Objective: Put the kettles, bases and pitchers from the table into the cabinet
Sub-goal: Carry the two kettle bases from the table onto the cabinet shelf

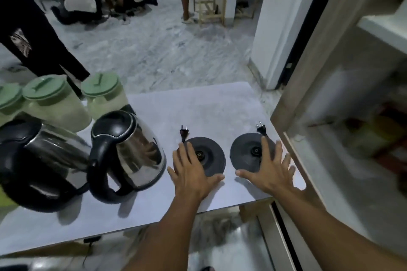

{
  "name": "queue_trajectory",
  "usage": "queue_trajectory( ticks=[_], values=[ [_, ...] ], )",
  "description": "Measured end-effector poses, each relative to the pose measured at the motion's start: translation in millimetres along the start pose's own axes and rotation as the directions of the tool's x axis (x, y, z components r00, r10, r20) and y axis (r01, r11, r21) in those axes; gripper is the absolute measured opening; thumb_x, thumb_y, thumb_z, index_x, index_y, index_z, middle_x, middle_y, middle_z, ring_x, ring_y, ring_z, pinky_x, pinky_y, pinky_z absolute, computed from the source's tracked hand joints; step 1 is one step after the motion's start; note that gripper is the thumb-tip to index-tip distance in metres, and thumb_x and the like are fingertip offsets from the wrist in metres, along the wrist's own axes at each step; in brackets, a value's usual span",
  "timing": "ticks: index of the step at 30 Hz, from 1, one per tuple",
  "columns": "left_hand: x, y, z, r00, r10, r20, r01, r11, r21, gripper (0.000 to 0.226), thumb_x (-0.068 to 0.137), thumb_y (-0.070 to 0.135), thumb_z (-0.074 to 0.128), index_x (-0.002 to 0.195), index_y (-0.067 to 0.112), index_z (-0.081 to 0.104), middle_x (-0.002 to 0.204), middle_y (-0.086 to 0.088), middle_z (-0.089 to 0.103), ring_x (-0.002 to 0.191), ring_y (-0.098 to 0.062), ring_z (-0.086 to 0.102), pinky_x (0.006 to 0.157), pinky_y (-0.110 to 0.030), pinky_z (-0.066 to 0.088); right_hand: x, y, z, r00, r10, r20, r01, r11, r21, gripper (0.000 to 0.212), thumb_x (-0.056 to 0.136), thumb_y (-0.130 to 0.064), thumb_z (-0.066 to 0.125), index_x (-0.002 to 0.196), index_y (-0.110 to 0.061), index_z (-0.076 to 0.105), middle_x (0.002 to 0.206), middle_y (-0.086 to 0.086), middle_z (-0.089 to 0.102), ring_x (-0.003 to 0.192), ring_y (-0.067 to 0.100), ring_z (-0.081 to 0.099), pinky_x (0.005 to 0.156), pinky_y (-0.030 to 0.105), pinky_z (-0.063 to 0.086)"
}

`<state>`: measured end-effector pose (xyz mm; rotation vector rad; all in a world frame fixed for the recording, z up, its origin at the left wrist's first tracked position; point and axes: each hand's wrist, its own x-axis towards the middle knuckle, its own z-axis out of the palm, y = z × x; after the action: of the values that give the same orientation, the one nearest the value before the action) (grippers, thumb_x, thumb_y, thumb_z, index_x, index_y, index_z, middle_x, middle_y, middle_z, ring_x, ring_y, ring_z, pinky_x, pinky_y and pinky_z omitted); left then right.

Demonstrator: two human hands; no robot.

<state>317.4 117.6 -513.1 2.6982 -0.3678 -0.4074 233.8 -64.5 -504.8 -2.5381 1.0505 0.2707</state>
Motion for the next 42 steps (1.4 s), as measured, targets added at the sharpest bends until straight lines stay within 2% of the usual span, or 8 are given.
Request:
queue_trajectory(
  ticks=[4,10,15,19,24,33,37,42],
  values=[
    [15,-11,23,0.999,-0.035,0.033,0.037,0.998,-0.048,0.148,0.052,0.081,0.07,0.152,0.024,-0.023,0.16,-0.008,-0.03,0.148,-0.036,-0.019,0.119,-0.058,0.003,20,12,20,0.999,0.018,0.045,-0.021,0.998,0.053,0.138,0.053,-0.089,0.063,0.15,-0.042,-0.024,0.161,0.011,-0.028,0.148,0.046,-0.014,0.117,0.063,0.0],
    [16,-12,49,0.99,-0.104,-0.096,0.097,0.993,-0.066,0.13,0.051,0.086,0.065,0.154,0.031,0.006,0.163,-0.014,-0.014,0.149,-0.04,-0.004,0.119,-0.054,0.004,25,18,42,0.992,-0.033,-0.118,0.049,0.989,0.14,0.12,0.058,-0.081,0.066,0.153,-0.037,0.008,0.164,0.009,-0.013,0.149,0.043,-0.007,0.121,0.055,0.002],
    [17,-12,57,0.967,-0.111,-0.229,0.082,0.988,-0.134,0.116,0.05,0.074,0.073,0.147,0.029,0.029,0.164,-0.002,0.009,0.147,-0.039,0.009,0.118,-0.054,0.012,29,21,51,0.978,-0.047,-0.203,0.089,0.976,0.201,0.113,0.057,-0.074,0.07,0.149,-0.036,0.017,0.163,0.006,-0.002,0.147,0.043,0.0,0.119,0.055,0.015],
    [16,-6,50,0.966,-0.118,-0.229,0.078,0.982,-0.173,0.115,0.051,0.065,0.078,0.148,0.029,0.028,0.164,0.004,0.011,0.146,-0.04,0.007,0.116,-0.054,0.023,29,18,48,0.968,-0.044,-0.247,0.099,0.972,0.213,0.107,0.052,-0.07,0.069,0.143,-0.035,0.025,0.158,0.006,0.007,0.141,0.041,0.012,0.112,0.054,0.03],
    [15,1,28,0.967,-0.075,-0.242,0.035,0.985,-0.167,0.112,0.049,0.067,0.073,0.145,0.032,0.027,0.162,0.007,0.012,0.146,-0.038,0.004,0.118,-0.051,0.022,18,11,28,0.959,-0.017,-0.285,0.076,0.977,0.198,0.104,0.052,-0.064,0.071,0.142,-0.033,0.029,0.158,0.01,0.01,0.138,0.043,0.015,0.112,0.052,0.031],
    [4,6,-67,0.917,0.302,-0.261,-0.346,0.927,-0.143,0.113,0.055,0.067,0.078,0.147,0.026,0.027,0.162,-0.001,0.014,0.147,-0.04,0.007,0.119,-0.05,0.01,-72,-31,-51,0.85,0.186,-0.492,-0.036,0.954,0.299,0.107,0.061,-0.062,0.079,0.148,-0.031,0.025,0.162,0.012,0.001,0.145,0.045,0.005,0.112,0.053,0.029],
    [-32,8,-113,0.821,0.51,-0.257,-0.55,0.827,-0.117,0.113,0.055,0.065,0.079,0.147,0.025,0.026,0.162,-0.002,0.014,0.146,-0.042,0.007,0.119,-0.05,0.009,-158,-49,-77,0.718,0.341,-0.607,-0.118,0.919,0.377,0.109,0.062,-0.062,0.079,0.149,-0.031,0.022,0.163,0.012,-0.002,0.146,0.046,0.0,0.115,0.055,0.023],
    [-89,26,-149,0.609,0.759,-0.232,-0.781,0.624,-0.009,0.112,0.049,0.077,0.067,0.14,0.023,0.03,0.157,-0.006,0.023,0.144,-0.043,0.019,0.117,-0.055,0.01,-276,-45,-104,0.541,0.485,-0.688,-0.254,0.873,0.416,0.108,0.063,-0.061,0.078,0.15,-0.031,0.023,0.163,0.011,-0.002,0.146,0.046,0.0,0.114,0.053,0.025]
  ],
)
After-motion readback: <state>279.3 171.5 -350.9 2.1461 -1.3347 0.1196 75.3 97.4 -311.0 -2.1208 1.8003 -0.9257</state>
